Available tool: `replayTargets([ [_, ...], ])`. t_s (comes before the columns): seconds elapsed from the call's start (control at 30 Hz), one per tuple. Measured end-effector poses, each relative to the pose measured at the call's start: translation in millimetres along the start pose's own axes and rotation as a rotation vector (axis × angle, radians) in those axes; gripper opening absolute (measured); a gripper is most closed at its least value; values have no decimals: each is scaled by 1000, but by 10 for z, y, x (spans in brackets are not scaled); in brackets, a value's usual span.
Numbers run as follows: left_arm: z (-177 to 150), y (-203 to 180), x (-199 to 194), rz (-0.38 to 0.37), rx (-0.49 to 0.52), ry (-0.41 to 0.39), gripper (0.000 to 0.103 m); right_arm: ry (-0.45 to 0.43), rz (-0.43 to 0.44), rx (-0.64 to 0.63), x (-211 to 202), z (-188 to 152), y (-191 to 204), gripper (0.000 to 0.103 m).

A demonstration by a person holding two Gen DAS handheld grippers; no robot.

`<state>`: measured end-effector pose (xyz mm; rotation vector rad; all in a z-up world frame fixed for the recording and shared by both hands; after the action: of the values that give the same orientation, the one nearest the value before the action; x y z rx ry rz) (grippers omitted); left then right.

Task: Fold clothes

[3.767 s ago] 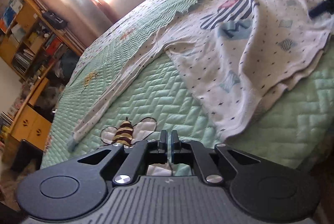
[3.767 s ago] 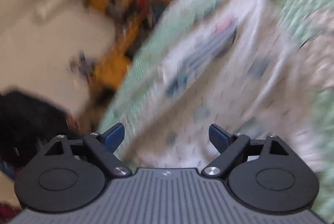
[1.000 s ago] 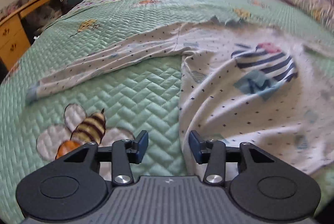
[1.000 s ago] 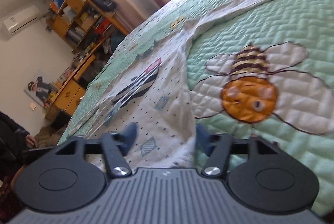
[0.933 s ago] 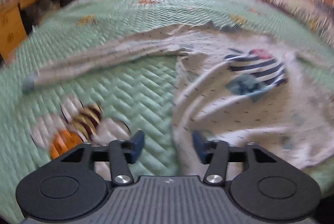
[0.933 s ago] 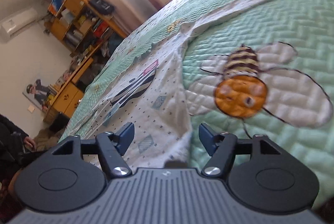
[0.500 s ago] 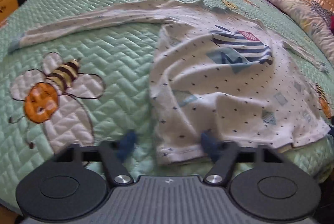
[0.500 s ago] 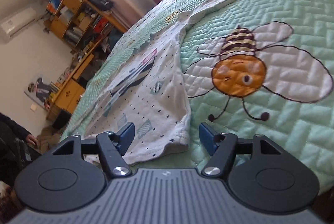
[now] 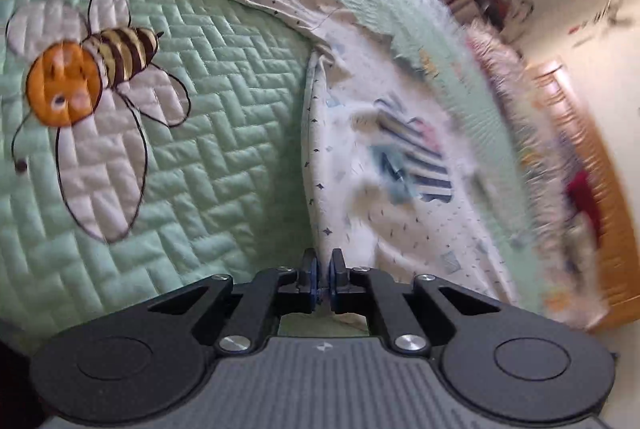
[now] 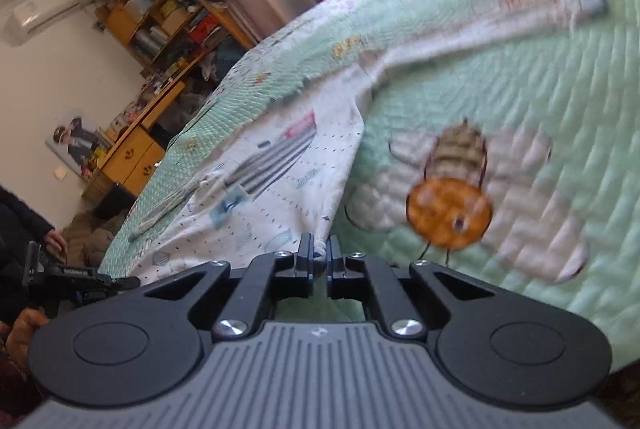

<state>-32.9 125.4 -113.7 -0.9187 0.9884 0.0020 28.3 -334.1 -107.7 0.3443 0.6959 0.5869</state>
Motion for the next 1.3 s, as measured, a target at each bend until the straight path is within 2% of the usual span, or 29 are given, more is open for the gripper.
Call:
replayTargets([
  [0.1, -52, 80, -6, 6, -27, 15, 6, 45, -49, -25, -9, 8, -38, 6],
  [0.2, -61, 188, 96, 72, -12, -6, 7, 73, -63, 15, 127, -167, -195, 6],
  [0.27, -21, 203, 120, 78, -6, -22, 7, 75, -86, 43, 216, -271, -277, 6],
  [0.4, 99, 160, 35, 121, 65, -71, 8, 40, -25, 84, 245, -324, -217, 7],
  [0.5, 102, 221, 53, 133, 48, -48, 8, 59, -98, 36, 278, -318, -198, 7],
  [0.57, 57, 229, 51, 93, 22, -21, 8, 85, -154, 27, 294, -358, -262, 7],
  [0.63, 16, 232, 41, 49, 13, -4, 11, 68, -109, 101, 254, -397, -344, 7],
  [0.7, 6, 250, 31, 27, 7, -10, 19, 35, -70, 167, 208, -419, -407, 14],
  [0.73, 1, 258, 26, 16, 4, -13, 30, 24, -52, 206, 194, -436, -445, 19],
  [0.77, 0, 269, 14, 0, -2, -21, 44, 13, -33, 244, 181, -454, -484, 34],
  [0.83, 5, 282, -2, -35, -18, -38, 57, -5, 16, 274, 185, -496, -509, 46],
  [0.87, 7, 262, 20, -44, -14, -39, 65, -7, 27, 277, 198, -511, -512, 48],
  [0.93, 8, 192, 84, -45, 16, -39, 71, -2, 35, 234, 270, -483, -456, 48],
  [0.97, 7, 144, 125, -34, 40, -39, 69, 5, 40, 213, 326, -455, -413, 48],
  [1.0, 8, 100, 161, -20, 61, -38, 64, 17, 45, 192, 394, -431, -377, 43],
  [1.03, 10, 80, 184, -19, 57, -22, 36, 28, 36, 169, 444, -410, -346, 36],
  [1.07, 13, 71, 203, -26, 39, 1, 6, 45, 13, 149, 477, -393, -324, 8],
  [1.17, 42, 111, 107, -40, -16, -6, 3, 84, 17, 168, 417, -343, -290, 6],
  [1.3, 222, 256, 29, -44, -102, -49, 5, 58, 11, 201, 277, -176, -378, 6],
])
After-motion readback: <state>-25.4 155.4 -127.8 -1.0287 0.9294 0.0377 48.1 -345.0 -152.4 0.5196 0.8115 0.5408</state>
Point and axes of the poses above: each gripper's, at about its wrist camera, not at the fingertips, and x roughly the way its jaws point, y to its left, z to its top, the point moved 4 cm from there along x, roughly the way its jaws point, and after that the axes turned 10 degrees about -x, right-handed, at the moved point
